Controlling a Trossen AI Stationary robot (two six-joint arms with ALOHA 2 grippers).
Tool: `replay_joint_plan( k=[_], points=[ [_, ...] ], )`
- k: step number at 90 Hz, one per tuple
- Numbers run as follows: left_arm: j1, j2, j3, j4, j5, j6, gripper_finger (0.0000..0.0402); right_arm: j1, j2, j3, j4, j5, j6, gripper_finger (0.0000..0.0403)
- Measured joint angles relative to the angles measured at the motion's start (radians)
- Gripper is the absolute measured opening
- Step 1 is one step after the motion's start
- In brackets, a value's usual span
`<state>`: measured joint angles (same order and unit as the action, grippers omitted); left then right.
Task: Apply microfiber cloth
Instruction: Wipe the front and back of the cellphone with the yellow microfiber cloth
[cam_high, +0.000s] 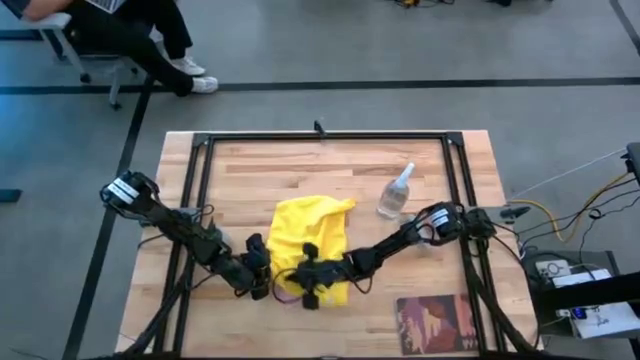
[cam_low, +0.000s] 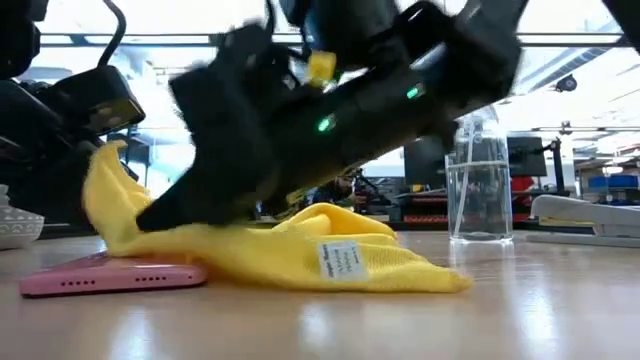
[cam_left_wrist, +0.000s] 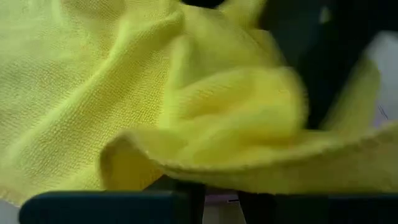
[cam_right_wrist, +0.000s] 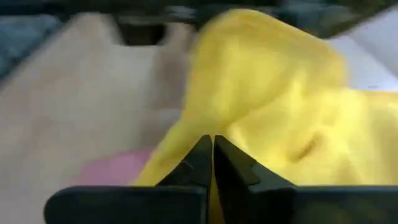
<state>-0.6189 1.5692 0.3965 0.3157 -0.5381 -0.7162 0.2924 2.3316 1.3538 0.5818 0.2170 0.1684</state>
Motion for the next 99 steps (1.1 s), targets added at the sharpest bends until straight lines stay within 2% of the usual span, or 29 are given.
replay_joint_plan(
  k=[15,34,64,99],
  points=[
    [0.001,0.0,0.0,0.005,-0.006,-0.023,0.0059,0.004,0.076,0.06,0.022,-0.023,0.03,0.0],
    [0.003,0.0,0.001,0.006,0.0,-0.046,0.0059,0.063,0.136,0.159,0.011,-0.027,0.043,0.0],
    [0.004,0.0,0.001,-0.002,0.001,-0.057,0.0059,0.153,0.131,0.163,0.002,-0.045,0.114,0.0],
    [0.0,0.0,-0.002,0.04,-0.02,-0.056,0.0059,-0.003,0.12,0.162,-0.053,-0.026,0.123,0.0]
  ],
)
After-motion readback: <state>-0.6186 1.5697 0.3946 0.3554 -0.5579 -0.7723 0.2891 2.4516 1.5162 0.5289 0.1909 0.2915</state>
